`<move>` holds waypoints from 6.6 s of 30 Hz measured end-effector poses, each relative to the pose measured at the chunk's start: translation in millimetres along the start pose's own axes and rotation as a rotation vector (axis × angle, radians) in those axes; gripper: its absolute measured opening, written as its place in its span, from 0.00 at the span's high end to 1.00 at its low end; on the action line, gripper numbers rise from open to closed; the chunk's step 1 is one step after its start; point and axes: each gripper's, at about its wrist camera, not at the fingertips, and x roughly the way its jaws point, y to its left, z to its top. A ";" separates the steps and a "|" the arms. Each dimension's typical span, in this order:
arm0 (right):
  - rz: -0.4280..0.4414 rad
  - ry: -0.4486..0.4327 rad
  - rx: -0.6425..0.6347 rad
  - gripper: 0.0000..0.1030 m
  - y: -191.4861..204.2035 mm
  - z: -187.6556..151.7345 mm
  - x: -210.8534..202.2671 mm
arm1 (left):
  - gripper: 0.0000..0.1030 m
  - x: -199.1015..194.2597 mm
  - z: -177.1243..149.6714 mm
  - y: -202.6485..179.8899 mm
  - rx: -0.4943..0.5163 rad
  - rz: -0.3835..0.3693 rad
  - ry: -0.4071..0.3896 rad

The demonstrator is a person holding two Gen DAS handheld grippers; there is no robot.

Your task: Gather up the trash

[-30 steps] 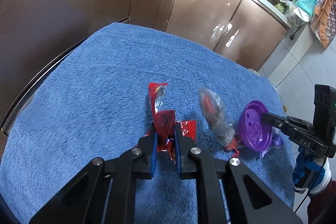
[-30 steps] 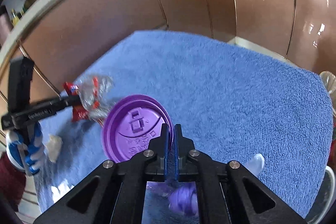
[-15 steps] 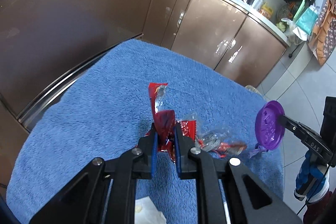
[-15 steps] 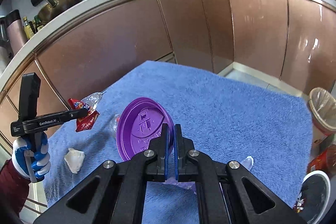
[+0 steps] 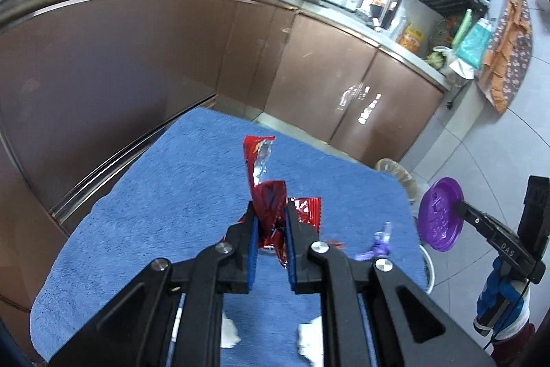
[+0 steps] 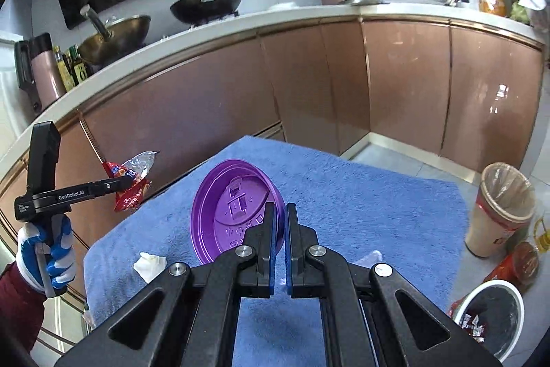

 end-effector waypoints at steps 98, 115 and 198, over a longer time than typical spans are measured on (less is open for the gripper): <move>-0.530 -0.172 0.122 0.22 -28.8 -95.7 -172.7 | 0.26 -49.9 -99.2 -261.5 0.327 0.059 -0.278; -0.519 -0.182 0.109 0.15 -10.5 -104.6 -176.6 | 0.23 -61.3 -116.6 -233.1 0.282 0.111 -0.285; -0.494 -0.091 0.103 0.15 -10.7 -111.9 -121.8 | 0.23 -20.1 -129.7 -214.9 0.301 0.025 -0.182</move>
